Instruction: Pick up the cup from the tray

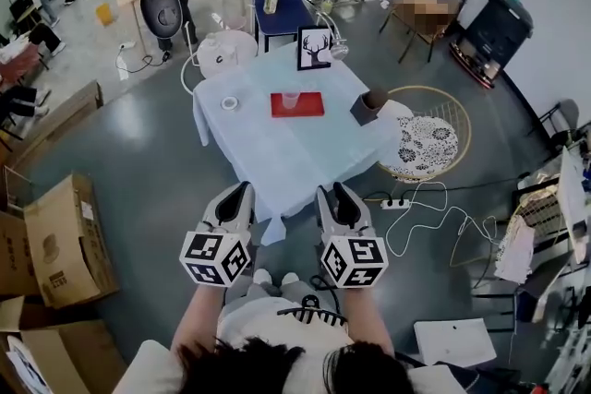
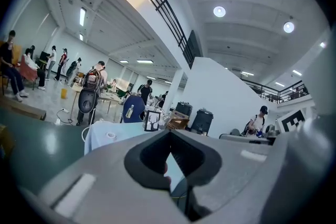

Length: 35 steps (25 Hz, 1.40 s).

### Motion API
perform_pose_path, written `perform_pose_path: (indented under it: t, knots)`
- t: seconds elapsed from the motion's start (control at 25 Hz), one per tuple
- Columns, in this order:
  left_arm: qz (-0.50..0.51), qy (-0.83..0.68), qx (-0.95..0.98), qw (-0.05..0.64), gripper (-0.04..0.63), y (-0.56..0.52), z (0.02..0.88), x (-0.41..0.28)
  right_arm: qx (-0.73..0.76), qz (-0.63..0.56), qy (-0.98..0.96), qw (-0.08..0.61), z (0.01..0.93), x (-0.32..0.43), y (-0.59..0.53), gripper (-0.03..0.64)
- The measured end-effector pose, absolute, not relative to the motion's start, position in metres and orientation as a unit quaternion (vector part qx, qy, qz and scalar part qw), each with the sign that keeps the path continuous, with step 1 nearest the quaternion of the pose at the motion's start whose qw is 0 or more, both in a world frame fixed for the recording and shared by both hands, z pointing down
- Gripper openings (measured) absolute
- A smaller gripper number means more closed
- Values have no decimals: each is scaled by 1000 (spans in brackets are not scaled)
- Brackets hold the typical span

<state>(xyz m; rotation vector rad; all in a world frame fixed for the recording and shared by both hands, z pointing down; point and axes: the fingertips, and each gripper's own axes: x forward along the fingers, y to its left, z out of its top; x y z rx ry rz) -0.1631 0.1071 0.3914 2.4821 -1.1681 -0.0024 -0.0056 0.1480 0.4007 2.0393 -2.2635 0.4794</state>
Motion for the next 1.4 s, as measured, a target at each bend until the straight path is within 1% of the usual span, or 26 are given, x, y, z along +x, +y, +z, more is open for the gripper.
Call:
perform_pose_path:
  t: [0.28, 0.44, 0.6, 0.72, 1.08, 1.2, 1.4]
  knots:
    - [6, -406, 892, 198, 0, 92, 392, -164, 663, 152, -732, 26, 400, -8, 137, 184]
    - [9, -403, 892, 204, 0, 82, 396, -159, 646, 156, -746, 38, 409, -9, 127, 178]
    - [14, -405, 893, 193, 0, 67, 393, -151, 644, 160, -747, 32, 412, -2, 107, 178]
    - [13, -413, 890, 193, 0, 52, 393, -145, 628, 154, -762, 41, 412, 0, 87, 178]
    - [20, -439, 875, 203, 0, -5, 405, -112, 615, 162, -770, 48, 423, 43, 20, 189]
    - [22, -446, 871, 204, 0, -25, 405, -99, 613, 164, -771, 49, 424, 60, -2, 200]
    - [26, -460, 863, 206, 1, -51, 407, -81, 600, 158, -782, 55, 427, 79, -31, 250]
